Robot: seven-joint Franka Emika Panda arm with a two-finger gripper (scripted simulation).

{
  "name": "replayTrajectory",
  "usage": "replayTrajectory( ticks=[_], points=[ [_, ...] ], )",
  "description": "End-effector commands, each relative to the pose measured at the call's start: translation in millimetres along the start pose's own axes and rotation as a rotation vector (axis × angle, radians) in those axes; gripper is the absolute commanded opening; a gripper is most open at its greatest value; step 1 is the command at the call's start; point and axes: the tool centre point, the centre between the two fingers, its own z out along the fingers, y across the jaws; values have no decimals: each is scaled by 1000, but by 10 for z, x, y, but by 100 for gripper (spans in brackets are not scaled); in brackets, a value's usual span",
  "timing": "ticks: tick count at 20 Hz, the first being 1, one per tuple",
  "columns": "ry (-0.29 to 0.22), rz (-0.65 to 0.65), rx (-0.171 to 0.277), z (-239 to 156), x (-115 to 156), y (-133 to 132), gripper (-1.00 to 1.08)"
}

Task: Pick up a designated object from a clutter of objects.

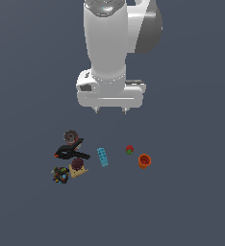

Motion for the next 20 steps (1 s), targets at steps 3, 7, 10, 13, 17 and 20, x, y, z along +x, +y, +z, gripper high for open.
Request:
replayTrajectory(
  ticks=[3, 7, 10, 13, 17, 20],
  points=[
    [0, -6, 0, 2, 5, -24, 100],
    [-2, -51, 3, 12, 32, -202, 100],
    [-3, -72, 4, 12, 35, -281, 100],
    [-3, -67, 4, 15, 39, -263, 100],
    [-1, -52, 7, 57, 96, -221, 100],
    [3, -28, 10, 122, 180, -152, 100]
  ],
)
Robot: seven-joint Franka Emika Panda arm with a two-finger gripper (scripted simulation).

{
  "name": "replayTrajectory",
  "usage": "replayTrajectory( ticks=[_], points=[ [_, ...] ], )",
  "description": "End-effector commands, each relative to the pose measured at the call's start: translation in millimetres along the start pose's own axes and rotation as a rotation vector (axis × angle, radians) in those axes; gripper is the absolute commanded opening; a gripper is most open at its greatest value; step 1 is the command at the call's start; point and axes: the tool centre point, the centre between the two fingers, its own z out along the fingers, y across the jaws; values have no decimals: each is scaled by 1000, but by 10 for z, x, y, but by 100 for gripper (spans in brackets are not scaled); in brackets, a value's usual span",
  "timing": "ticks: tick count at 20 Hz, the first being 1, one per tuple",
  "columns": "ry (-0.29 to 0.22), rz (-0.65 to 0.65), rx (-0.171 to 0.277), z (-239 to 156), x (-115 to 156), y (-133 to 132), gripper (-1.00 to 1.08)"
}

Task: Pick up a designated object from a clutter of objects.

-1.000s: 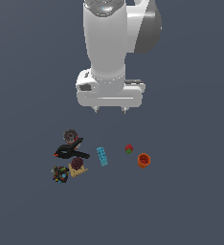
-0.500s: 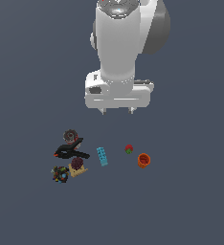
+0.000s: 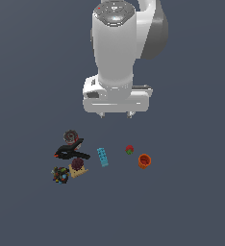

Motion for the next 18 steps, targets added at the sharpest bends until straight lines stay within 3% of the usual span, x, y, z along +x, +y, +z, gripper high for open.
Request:
replayTrajectory(
  ticks=[1, 8, 18],
  points=[
    [3, 23, 3, 63, 72, 71, 100],
    [19, 126, 10, 366, 387, 413, 100],
    [54, 333, 2, 1090, 870, 1216, 100]
  ],
)
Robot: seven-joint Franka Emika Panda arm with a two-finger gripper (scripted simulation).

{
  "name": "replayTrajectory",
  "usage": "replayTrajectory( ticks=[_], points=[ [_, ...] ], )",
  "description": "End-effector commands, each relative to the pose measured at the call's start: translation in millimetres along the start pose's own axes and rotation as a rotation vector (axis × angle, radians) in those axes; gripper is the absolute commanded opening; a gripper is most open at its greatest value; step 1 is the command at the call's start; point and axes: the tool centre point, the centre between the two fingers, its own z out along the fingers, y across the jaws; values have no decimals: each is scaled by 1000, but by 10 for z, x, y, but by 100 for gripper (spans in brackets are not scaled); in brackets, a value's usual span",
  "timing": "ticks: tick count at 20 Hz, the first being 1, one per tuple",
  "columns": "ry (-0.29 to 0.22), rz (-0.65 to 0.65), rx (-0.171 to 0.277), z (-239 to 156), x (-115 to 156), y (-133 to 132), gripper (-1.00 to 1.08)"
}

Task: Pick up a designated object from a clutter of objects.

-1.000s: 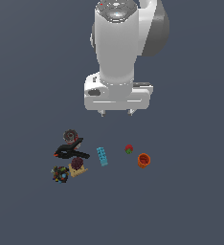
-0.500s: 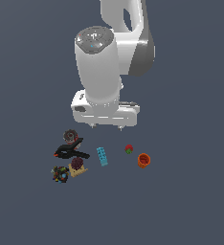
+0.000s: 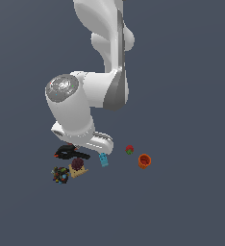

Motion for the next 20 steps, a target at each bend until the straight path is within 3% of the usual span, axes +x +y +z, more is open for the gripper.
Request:
replayTrajectory(
  ticks=[1, 10, 20],
  points=[
    [10, 46, -5, 177, 132, 157, 100],
    [30, 141, -19, 576, 367, 524, 100],
    [31, 152, -22, 696, 389, 574, 100]
  ],
)
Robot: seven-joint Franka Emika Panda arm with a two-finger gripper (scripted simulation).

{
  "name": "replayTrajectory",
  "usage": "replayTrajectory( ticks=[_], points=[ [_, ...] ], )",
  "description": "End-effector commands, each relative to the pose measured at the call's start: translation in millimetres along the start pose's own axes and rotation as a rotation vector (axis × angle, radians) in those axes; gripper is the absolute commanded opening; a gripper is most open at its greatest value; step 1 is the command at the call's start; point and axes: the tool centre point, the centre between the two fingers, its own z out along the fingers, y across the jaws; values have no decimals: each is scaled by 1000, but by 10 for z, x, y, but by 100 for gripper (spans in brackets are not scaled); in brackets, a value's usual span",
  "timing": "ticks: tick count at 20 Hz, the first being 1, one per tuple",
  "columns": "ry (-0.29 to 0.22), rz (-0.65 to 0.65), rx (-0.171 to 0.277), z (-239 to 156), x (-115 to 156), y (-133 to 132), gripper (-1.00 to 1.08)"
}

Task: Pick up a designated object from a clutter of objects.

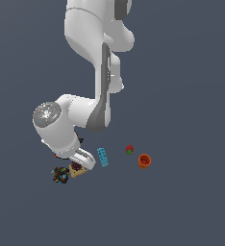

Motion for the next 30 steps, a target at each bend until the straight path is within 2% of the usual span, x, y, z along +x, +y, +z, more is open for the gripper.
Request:
replayTrajectory(
  ticks=[1, 8, 13, 14, 30],
  points=[
    [-1, 0, 0, 72, -4, 3, 100],
    [0, 2, 0, 422, -7, 9, 100],
    [0, 2, 0, 481, 7, 5, 100],
    [0, 2, 0, 481, 7, 5, -100],
    [0, 2, 0, 382, -18, -17, -100]
  ],
)
